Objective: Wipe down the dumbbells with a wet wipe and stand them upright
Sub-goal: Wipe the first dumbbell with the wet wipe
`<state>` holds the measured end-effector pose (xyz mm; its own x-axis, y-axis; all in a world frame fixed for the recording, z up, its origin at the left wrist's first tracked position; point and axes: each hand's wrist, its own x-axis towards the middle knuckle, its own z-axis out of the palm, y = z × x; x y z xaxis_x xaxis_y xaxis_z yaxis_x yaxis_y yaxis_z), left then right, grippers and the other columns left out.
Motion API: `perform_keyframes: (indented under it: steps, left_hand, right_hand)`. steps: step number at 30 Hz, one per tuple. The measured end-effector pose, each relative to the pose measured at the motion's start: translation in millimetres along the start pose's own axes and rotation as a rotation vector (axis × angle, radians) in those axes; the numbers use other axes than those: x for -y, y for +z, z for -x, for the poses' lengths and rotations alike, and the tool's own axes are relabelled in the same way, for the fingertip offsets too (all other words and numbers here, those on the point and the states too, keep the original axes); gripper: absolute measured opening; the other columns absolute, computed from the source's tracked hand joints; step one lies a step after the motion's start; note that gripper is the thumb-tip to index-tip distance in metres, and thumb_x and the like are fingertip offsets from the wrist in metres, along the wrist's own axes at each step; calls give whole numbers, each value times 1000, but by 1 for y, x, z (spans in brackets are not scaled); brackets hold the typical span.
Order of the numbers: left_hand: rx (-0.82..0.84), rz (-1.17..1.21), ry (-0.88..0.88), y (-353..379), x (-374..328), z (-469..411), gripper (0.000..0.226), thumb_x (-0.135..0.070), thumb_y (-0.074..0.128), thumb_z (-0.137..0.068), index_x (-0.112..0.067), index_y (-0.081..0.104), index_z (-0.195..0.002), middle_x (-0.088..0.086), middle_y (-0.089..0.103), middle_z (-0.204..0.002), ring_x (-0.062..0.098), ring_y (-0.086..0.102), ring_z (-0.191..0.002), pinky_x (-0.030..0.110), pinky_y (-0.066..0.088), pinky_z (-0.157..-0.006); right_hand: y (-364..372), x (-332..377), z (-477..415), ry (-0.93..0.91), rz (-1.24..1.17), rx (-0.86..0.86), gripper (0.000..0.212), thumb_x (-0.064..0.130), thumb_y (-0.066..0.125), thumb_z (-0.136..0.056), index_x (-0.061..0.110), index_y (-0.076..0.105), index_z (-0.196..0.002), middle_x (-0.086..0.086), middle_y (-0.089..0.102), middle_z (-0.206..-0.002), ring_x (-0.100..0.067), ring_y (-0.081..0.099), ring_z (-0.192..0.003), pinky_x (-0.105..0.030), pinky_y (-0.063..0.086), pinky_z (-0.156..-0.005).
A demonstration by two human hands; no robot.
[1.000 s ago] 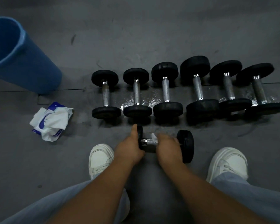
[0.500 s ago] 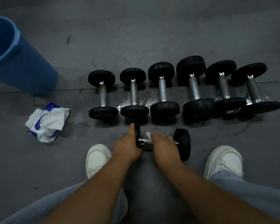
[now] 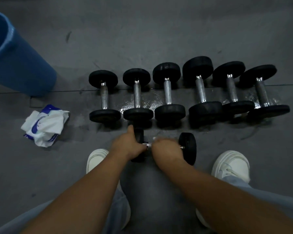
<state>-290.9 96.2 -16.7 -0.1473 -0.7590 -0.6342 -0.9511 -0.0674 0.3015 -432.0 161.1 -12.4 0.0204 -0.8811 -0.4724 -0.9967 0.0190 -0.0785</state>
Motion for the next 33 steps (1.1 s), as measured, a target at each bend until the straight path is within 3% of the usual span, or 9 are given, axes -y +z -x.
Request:
perform_keyframes:
  steps: [3,7,11,15,20,24,27,31,33]
  left_hand:
    - [-75,128,-15,2,1,11,68,-65,64,-78,-26,42,-129,8,66,-120,32,62,-112,35,49,-87]
    - [-35,274,1,17,5,18,68,-39,70,-81,-27,35,-138,9,64,-120,30,62,-111,33,48,-86]
    - [-28,366,-18,25,9,19,70,-34,72,-81,-33,31,-137,8,69,-111,28,65,-103,34,51,-86]
    - [14,440,-27,24,12,13,73,-36,72,-71,-34,38,-135,2,66,-111,24,63,-104,36,51,-92]
    - [20,492,-84,21,9,8,63,-45,66,-72,-29,50,-130,2,66,-115,23,62,-106,34,49,-94]
    - [17,534,-89,23,10,8,56,-43,70,-75,-32,51,-127,-1,66,-111,21,62,-101,31,48,-88]
    - [70,731,-108,27,12,9,78,-44,80,-58,-35,49,-129,-3,68,-114,16,65,-102,39,53,-94]
    - [44,865,-65,38,14,4,79,-30,75,-53,-37,53,-129,-3,71,-108,18,67,-99,43,56,-91]
    - [9,917,-26,39,9,4,78,-24,71,-54,-32,53,-129,0,71,-106,17,66,-91,38,54,-82]
  right_hand:
    - [3,15,2,-105,69,-55,35,13,37,-96,8,47,-129,-15,59,-120,-31,57,-108,-39,40,-92]
    - [4,-10,3,0,230,9,26,16,38,-96,10,49,-119,-16,62,-115,-31,56,-109,-48,26,-108]
    - [20,7,8,-189,161,-81,50,14,15,-93,6,51,-127,-15,63,-115,-32,58,-104,-43,38,-93]
    - [9,-21,-1,-16,155,-24,31,20,40,-95,16,59,-120,-8,65,-112,-28,57,-106,-44,28,-104]
    - [16,-13,9,-253,69,-79,41,18,36,-97,9,45,-136,-12,55,-131,-30,50,-121,-43,30,-105]
    - [12,-16,-2,40,60,-70,31,24,39,-98,19,57,-122,-7,65,-115,-27,58,-106,-41,31,-102]
    - [18,-3,7,-141,4,-74,37,19,39,-97,14,47,-132,-10,59,-124,-30,56,-112,-40,37,-97]
    - [15,-29,-4,-5,-37,-74,24,25,46,-93,21,60,-112,-4,66,-109,-26,61,-99,-37,39,-91]
    - [10,-32,-11,-93,-155,-119,21,30,47,-94,21,59,-108,-4,65,-106,-27,61,-99,-37,42,-86]
